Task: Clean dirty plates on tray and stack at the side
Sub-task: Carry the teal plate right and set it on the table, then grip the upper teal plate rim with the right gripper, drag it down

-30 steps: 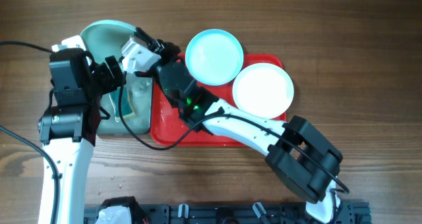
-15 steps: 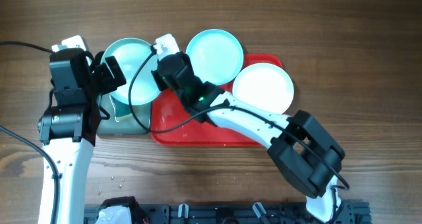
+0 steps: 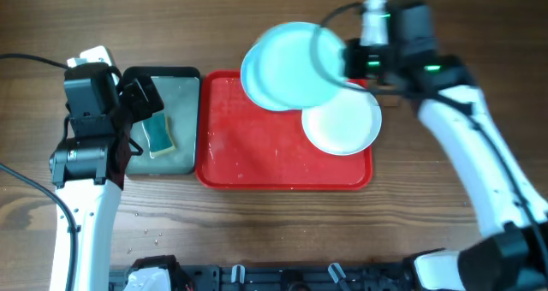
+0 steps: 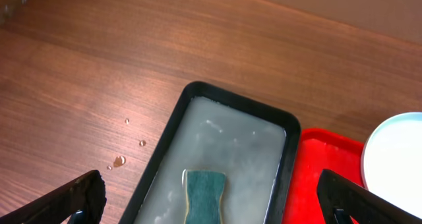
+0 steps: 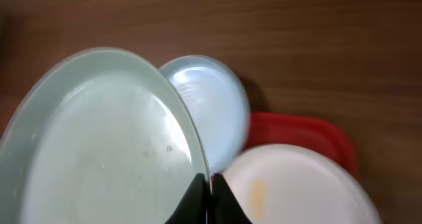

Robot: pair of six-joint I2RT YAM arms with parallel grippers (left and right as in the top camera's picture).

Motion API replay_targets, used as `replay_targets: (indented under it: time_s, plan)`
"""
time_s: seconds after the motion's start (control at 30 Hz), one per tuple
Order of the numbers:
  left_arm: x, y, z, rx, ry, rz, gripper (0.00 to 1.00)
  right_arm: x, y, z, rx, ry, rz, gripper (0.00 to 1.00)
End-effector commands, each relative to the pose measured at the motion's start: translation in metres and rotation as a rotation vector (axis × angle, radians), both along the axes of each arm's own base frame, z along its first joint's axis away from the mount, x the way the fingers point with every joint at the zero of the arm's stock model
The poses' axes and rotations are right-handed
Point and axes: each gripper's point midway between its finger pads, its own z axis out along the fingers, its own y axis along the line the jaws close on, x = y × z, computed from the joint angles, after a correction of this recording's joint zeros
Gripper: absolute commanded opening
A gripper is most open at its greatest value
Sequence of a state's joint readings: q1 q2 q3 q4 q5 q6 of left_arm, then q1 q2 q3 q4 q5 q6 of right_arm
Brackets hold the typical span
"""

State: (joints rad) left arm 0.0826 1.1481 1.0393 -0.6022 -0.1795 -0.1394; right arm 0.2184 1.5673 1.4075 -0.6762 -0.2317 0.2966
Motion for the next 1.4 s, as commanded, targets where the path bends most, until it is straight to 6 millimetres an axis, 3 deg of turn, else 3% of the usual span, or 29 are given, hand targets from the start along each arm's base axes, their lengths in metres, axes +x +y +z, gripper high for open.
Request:
replay_targets:
  time_s: [0.0,0.1,0.17,0.27,0.37,0.57,0.7,1.07,1.17,1.2,1.27,1.37]
  plan:
    - [0.001,0.003,0.006,0.005,-0.016,0.013,1.0,-0.007,-0.083,0.01,-0.015,0.029,-0.168,0.04]
    - [0.001,0.003,0.006,0.005,-0.016,0.013,1.0,-0.018,-0.146,-0.011,-0.047,0.123,-0.335,0.04]
    - [0.001,0.003,0.006,0.005,-0.016,0.013,1.0,-0.025,-0.206,-0.029,-0.138,0.181,-0.516,0.04]
    - [0.001,0.003,0.006,0.005,-0.016,0.013,1.0,-0.032,-0.249,-0.053,-0.211,0.257,-0.678,0.04]
    - [0.001,0.003,0.006,0.005,-0.016,0.013,1.0,-0.031,-0.269,-0.103,-0.223,0.382,-0.723,0.04]
    - [0.001,0.003,0.006,0.005,-0.016,0.013,1.0,-0.037,-0.28,-0.178,-0.293,0.566,-0.722,0.04]
    - [0.001,0.003,0.006,0.005,-0.016,0.013,1.0,-0.041,-0.278,-0.199,-0.317,0.619,-0.656,0.04]
    - [0.001,0.003,0.006,0.005,-0.016,0.013,1.0,-0.046,-0.261,-0.201,-0.313,0.639,-0.461,0.05]
    - [0.001,0.003,0.006,0.005,-0.016,0.013,1.0,-0.048,-0.26,-0.2,-0.317,0.649,-0.447,0.34]
    - [0.001,0.003,0.006,0.005,-0.016,0.013,1.0,-0.046,-0.26,-0.198,-0.316,0.644,-0.447,0.51]
    - [0.001,0.003,0.006,0.005,-0.016,0.013,1.0,-0.032,-0.253,-0.18,-0.259,0.615,-0.428,0.58]
    - [0.001,0.003,0.006,0.005,-0.016,0.013,1.0,-0.007,-0.219,-0.132,-0.068,0.562,-0.34,0.64]
